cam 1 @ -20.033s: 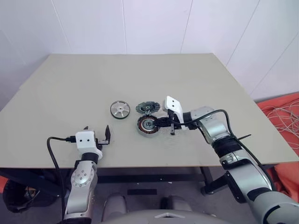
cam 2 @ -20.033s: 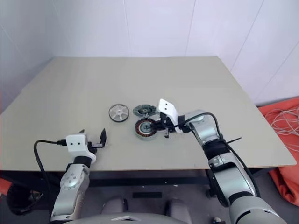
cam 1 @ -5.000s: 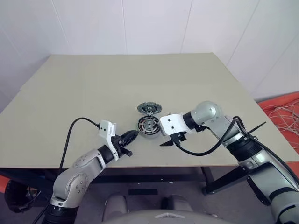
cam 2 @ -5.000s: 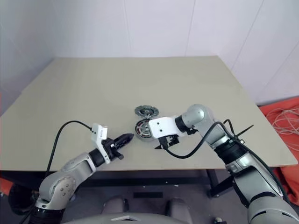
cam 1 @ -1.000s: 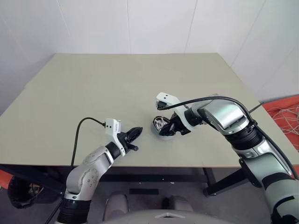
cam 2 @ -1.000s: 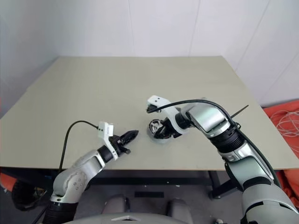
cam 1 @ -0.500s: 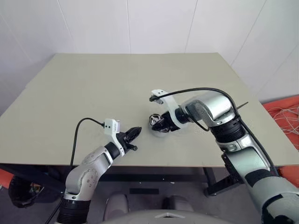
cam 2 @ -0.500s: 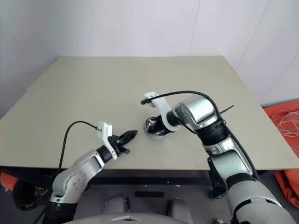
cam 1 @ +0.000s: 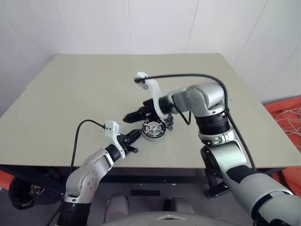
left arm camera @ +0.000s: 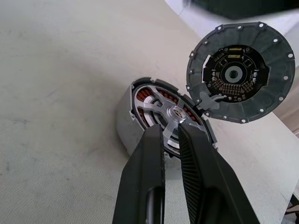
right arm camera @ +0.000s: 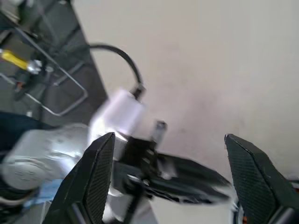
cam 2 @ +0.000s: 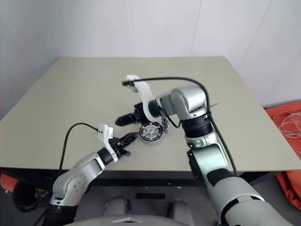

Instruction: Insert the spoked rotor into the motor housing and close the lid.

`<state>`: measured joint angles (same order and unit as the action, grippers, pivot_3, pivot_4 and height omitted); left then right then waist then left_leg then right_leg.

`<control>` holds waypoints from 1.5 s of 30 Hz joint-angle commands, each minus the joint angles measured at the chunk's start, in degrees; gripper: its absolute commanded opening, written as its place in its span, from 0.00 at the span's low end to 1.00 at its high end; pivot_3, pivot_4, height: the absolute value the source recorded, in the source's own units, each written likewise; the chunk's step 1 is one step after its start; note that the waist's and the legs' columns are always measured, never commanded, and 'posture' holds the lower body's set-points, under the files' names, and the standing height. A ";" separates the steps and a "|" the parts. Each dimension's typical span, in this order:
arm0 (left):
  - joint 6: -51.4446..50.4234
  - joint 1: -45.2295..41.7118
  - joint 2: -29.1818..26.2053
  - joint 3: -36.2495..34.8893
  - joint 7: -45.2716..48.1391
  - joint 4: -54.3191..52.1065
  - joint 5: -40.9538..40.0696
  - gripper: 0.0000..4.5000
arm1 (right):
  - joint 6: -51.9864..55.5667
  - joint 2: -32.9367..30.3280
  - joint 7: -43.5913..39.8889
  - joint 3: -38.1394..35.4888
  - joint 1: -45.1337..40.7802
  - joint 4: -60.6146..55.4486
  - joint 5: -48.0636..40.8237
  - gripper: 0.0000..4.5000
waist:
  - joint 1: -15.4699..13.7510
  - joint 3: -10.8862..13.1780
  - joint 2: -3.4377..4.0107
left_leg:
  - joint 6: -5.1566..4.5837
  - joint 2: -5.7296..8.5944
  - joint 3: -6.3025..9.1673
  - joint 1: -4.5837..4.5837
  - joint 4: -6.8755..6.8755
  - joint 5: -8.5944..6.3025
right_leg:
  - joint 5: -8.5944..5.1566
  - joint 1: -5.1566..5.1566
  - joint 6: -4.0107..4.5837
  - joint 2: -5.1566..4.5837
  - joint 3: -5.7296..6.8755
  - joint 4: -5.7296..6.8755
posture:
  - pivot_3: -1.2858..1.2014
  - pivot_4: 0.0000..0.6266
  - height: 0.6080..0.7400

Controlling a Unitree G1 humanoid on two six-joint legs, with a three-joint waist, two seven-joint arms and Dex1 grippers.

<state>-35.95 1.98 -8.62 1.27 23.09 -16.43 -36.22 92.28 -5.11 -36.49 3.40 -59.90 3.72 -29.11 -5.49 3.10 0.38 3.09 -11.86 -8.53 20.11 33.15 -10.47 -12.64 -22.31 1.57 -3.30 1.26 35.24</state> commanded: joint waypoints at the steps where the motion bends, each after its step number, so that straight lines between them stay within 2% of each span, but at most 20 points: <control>1: 1.03 -0.09 -0.17 -0.47 0.67 -2.27 -0.39 0.13 | -2.27 1.88 0.62 -7.52 -3.06 0.62 -2.85 0.94 | -0.10 0.00 0.00 | 0.00 0.00 0.01 0.01 0.00 0.00 | 0.00 0.01 -0.01 -0.01 0.00 0.00 | 0.52 0.00 1.00; 3: 1.21 0.27 -0.11 -0.80 0.33 -2.72 -0.46 0.13 | -10.69 -0.40 1.12 -4.55 -2.03 -0.42 0.08 0.94 | -0.15 0.00 -0.01 | 0.00 0.01 0.01 0.02 0.00 0.00 | 0.00 0.01 -0.01 -0.01 0.00 0.00 | 0.52 0.00 1.00; 5: 1.31 0.69 -0.08 -1.17 -0.06 -3.23 -0.53 0.13 | -28.19 -6.01 -0.22 4.43 1.80 -2.69 8.18 0.94 | -0.36 -0.03 -0.05 | 0.01 0.00 0.01 0.02 0.01 0.01 | 0.00 0.03 -0.02 -0.03 0.00 -0.03 | 0.52 0.00 1.00; 6: 1.39 0.87 -0.04 -1.34 -0.25 -3.42 -0.51 0.13 | -34.25 -7.72 -0.29 6.70 3.13 -2.54 10.92 0.94 | -0.49 -0.05 -0.08 | 0.01 -0.01 0.02 0.00 0.01 0.01 | -0.01 0.08 -0.03 -0.03 0.02 -0.03 | 0.52 0.00 1.00; 8: 1.30 1.27 0.11 -1.89 -0.63 -3.91 -0.79 0.13 | -47.49 -10.90 0.97 9.50 4.75 0.54 17.03 0.94 | -0.40 -0.04 -0.08 | 0.01 0.00 0.01 -0.01 0.03 0.01 | -0.01 0.10 -0.05 -0.04 0.02 -0.06 | 0.52 0.00 1.00; 9: 1.16 1.44 0.11 -2.16 -0.74 -4.13 -0.92 0.13 | -52.34 -12.00 2.74 9.68 4.95 3.17 19.64 0.90 | -0.24 -0.03 -0.07 | 0.02 0.01 0.00 0.02 0.03 0.01 | -0.01 0.07 -0.06 -0.04 0.02 -0.06 | 0.52 0.00 1.00; 11: 0.97 1.68 0.16 -2.50 -0.96 -4.42 -1.02 0.13 | -63.53 -15.91 4.43 12.06 5.63 7.97 26.29 0.80 | -0.05 -0.03 -0.06 | 0.06 0.01 -0.01 0.09 0.04 0.03 | 0.00 -0.04 -0.04 -0.01 0.02 0.02 | 0.52 0.00 1.00; 13: 0.91 1.81 0.24 -2.69 -1.15 -4.63 -1.07 0.13 | -71.16 -19.59 4.95 14.31 6.57 11.79 31.40 0.66 | 0.01 -0.03 -0.06 | 0.06 0.02 -0.01 0.11 0.06 0.04 | 0.00 -0.06 -0.02 -0.01 0.02 0.04 | 0.52 0.00 1.00; 18: 0.74 1.96 0.01 -3.31 -1.13 -5.03 -1.34 0.13 | -80.23 -27.18 1.76 17.03 8.51 18.87 38.72 0.27 | 0.10 -0.03 -0.08 | 0.00 0.04 -0.02 0.13 0.09 0.01 | 0.18 -0.04 0.32 -0.01 0.02 0.03 | 0.52 0.00 1.00; 21: 0.44 2.02 -0.23 -3.44 -1.04 -5.17 -1.54 0.13 | -83.72 -32.24 -4.75 19.30 10.29 20.06 41.66 0.03 | 0.13 -0.02 -0.07 | -0.04 0.03 -0.02 0.18 0.14 -0.01 | 0.20 -0.06 0.34 -0.01 0.02 0.03 | 0.52 0.00 1.00; 26: -0.25 2.10 -0.68 -3.21 -0.72 -5.34 -1.75 0.13 | -85.37 -39.77 -20.94 20.66 14.71 15.72 40.46 0.01 | 0.15 -0.01 -0.08 | -0.34 0.02 -0.02 0.16 0.19 -0.18 | 0.20 -0.02 0.35 -0.01 0.02 0.03 | 0.52 0.00 1.00; 31: -0.65 2.23 -0.90 -3.02 -0.53 -5.42 -2.00 0.13 | -75.00 -39.99 -35.41 14.65 18.78 5.91 26.46 0.01 | 1.01 -0.01 -0.07 | -0.42 -0.03 -0.07 0.11 0.20 -0.22 | 0.21 0.01 0.39 0.01 0.01 0.05 | 0.52 0.00 1.00; 34: -0.78 2.20 -0.89 -2.81 -0.52 -5.38 -2.06 0.13 | -69.26 -37.21 -34.18 10.84 19.58 3.85 21.48 0.01 | 1.28 -0.01 -0.07 | -0.47 -0.02 -0.06 0.06 0.24 -0.21 | 0.23 0.04 0.43 0.01 0.01 0.07 | 0.52 0.00 1.00; 39: -1.05 1.94 -1.18 -2.90 -0.40 -5.20 -2.42 0.13 | -64.08 -31.92 -29.08 7.30 20.83 2.56 18.23 0.01 | 1.22 -0.02 -0.09 | -0.48 -0.03 -0.04 -0.04 0.37 -0.21 | 0.24 0.17 0.44 0.00 0.03 0.08 | 0.52 0.00 1.00; 45: -1.17 1.58 -1.45 -2.99 -0.45 -4.95 -2.42 0.13 | -59.09 -29.50 -28.03 8.19 23.45 -2.69 16.14 0.01 | 1.09 -0.02 -0.08 | -0.49 -0.03 -0.02 -0.01 0.42 -0.21 | 0.24 0.17 0.43 -0.01 0.04 0.08 | 0.52 0.00 1.00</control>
<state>-37.37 4.55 -9.83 -1.70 22.06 -19.32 -37.83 32.68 -34.61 -64.77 12.10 -36.30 3.97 -11.61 -4.40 3.08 0.30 2.60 -11.89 -8.55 20.10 33.55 -10.68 -12.40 -22.15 2.00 -3.31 1.30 35.32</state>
